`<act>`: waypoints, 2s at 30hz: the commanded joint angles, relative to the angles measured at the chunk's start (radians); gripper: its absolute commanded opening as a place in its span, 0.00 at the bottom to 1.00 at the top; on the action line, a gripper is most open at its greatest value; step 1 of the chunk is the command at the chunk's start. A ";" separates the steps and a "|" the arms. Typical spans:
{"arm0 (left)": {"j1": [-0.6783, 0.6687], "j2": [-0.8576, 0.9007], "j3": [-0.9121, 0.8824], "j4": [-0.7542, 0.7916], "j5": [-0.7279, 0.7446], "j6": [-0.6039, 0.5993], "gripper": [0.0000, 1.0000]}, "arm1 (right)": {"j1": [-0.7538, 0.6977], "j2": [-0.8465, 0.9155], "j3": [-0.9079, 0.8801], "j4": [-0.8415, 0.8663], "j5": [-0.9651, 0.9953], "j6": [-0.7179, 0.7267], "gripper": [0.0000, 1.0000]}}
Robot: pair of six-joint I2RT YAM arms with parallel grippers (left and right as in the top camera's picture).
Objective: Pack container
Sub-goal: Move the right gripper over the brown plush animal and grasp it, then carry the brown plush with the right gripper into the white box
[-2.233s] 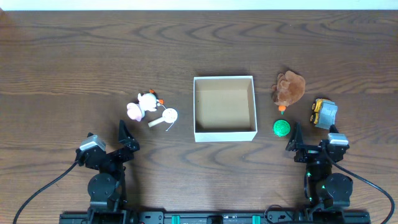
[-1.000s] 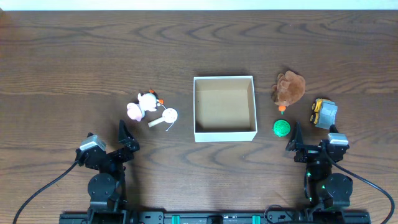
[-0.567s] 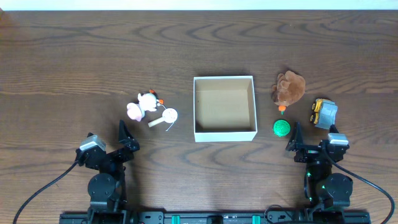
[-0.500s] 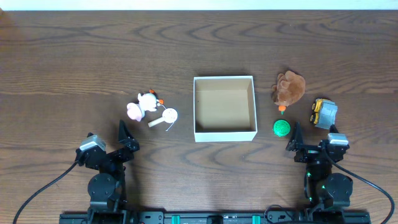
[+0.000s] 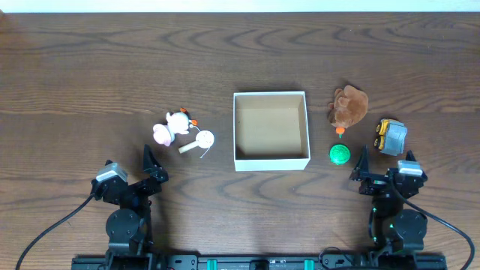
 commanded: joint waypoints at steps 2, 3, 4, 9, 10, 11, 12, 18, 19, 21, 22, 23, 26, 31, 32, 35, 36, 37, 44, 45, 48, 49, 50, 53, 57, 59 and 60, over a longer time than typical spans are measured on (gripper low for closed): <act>0.005 -0.006 -0.032 -0.013 -0.001 0.021 0.98 | -0.009 0.106 0.157 -0.049 0.093 0.022 0.99; 0.005 -0.006 -0.032 -0.013 -0.001 0.021 0.98 | -0.009 0.161 0.200 -0.067 0.106 0.027 0.99; 0.005 -0.006 -0.032 -0.013 -0.001 0.021 0.98 | -0.009 0.217 0.241 -0.082 0.113 0.027 0.99; 0.005 -0.006 -0.032 -0.013 -0.001 0.021 0.98 | -0.013 0.626 0.531 -0.164 0.123 0.020 0.99; 0.005 -0.006 -0.032 -0.013 -0.001 0.021 0.98 | -0.016 0.724 0.618 -0.212 0.118 0.013 0.99; 0.005 -0.006 -0.032 -0.013 -0.001 0.021 0.98 | -0.019 0.807 0.697 -0.265 0.111 0.008 0.99; 0.005 -0.006 -0.032 -0.013 -0.001 0.021 0.98 | -0.024 0.903 0.795 -0.337 0.095 -0.004 0.99; 0.005 -0.006 -0.032 -0.013 -0.001 0.021 0.98 | -0.047 1.347 1.259 -0.714 0.019 -0.023 0.99; 0.005 -0.006 -0.032 -0.013 -0.001 0.021 0.98 | -0.051 1.402 1.312 -0.752 0.008 -0.023 0.99; 0.005 -0.006 -0.032 -0.013 -0.001 0.021 0.98 | -0.055 1.482 1.379 -0.787 -0.010 -0.023 0.99; 0.005 -0.006 -0.032 -0.013 -0.001 0.021 0.98 | -0.055 1.513 1.399 -0.784 -0.013 -0.021 0.99; 0.005 -0.006 -0.032 -0.013 -0.001 0.021 0.98 | -0.055 1.533 1.408 -0.773 -0.016 -0.018 0.99; 0.005 -0.006 -0.032 -0.013 -0.001 0.021 0.98 | -0.054 1.572 1.408 -0.743 -0.024 -0.018 0.99; 0.005 -0.006 -0.032 -0.013 -0.001 0.021 0.98 | -0.054 1.587 1.408 -0.734 -0.126 -0.016 0.99; 0.005 -0.006 -0.032 -0.013 -0.001 0.021 0.98 | -0.054 1.587 1.408 -0.734 -0.143 -0.002 0.99; 0.005 -0.006 -0.032 -0.013 -0.001 0.021 0.98 | -0.053 1.587 1.399 -0.735 -0.163 0.114 0.99; 0.005 -0.006 -0.032 -0.013 -0.001 0.021 0.98 | -0.053 1.587 1.389 -0.735 -0.162 0.131 0.99; 0.005 -0.006 -0.032 -0.013 -0.001 0.021 0.98 | -0.053 1.587 1.376 -0.734 -0.161 0.135 0.99; 0.005 -0.006 -0.032 -0.013 -0.001 0.021 0.98 | -0.039 1.629 1.273 -0.662 -0.162 0.188 0.97; 0.005 -0.006 -0.032 -0.013 -0.001 0.021 0.98 | -0.029 1.643 1.259 -0.643 -0.162 0.200 0.96; 0.005 -0.006 -0.032 -0.013 -0.001 0.021 0.98 | 0.002 1.691 1.226 -0.578 -0.161 0.208 0.94; 0.005 -0.006 -0.032 -0.013 -0.001 0.021 0.98 | 0.016 1.717 1.217 -0.550 -0.161 0.208 0.94; 0.005 -0.006 -0.032 -0.013 -0.001 0.021 0.98 | 0.024 1.734 1.215 -0.535 -0.160 0.212 0.94; 0.005 -0.006 -0.032 -0.013 -0.001 0.021 0.98 | 0.051 1.812 1.215 -0.484 -0.136 0.234 0.95; 0.005 -0.006 -0.032 -0.013 -0.001 0.021 0.98 | 0.077 1.918 1.215 -0.430 -0.130 0.233 0.93; 0.005 -0.006 -0.032 -0.013 -0.001 0.021 0.98 | 0.084 1.960 1.215 -0.420 -0.130 0.234 0.80; 0.005 -0.006 -0.032 -0.013 -0.001 0.021 0.98 | 0.084 1.974 1.215 -0.420 -0.130 0.233 0.69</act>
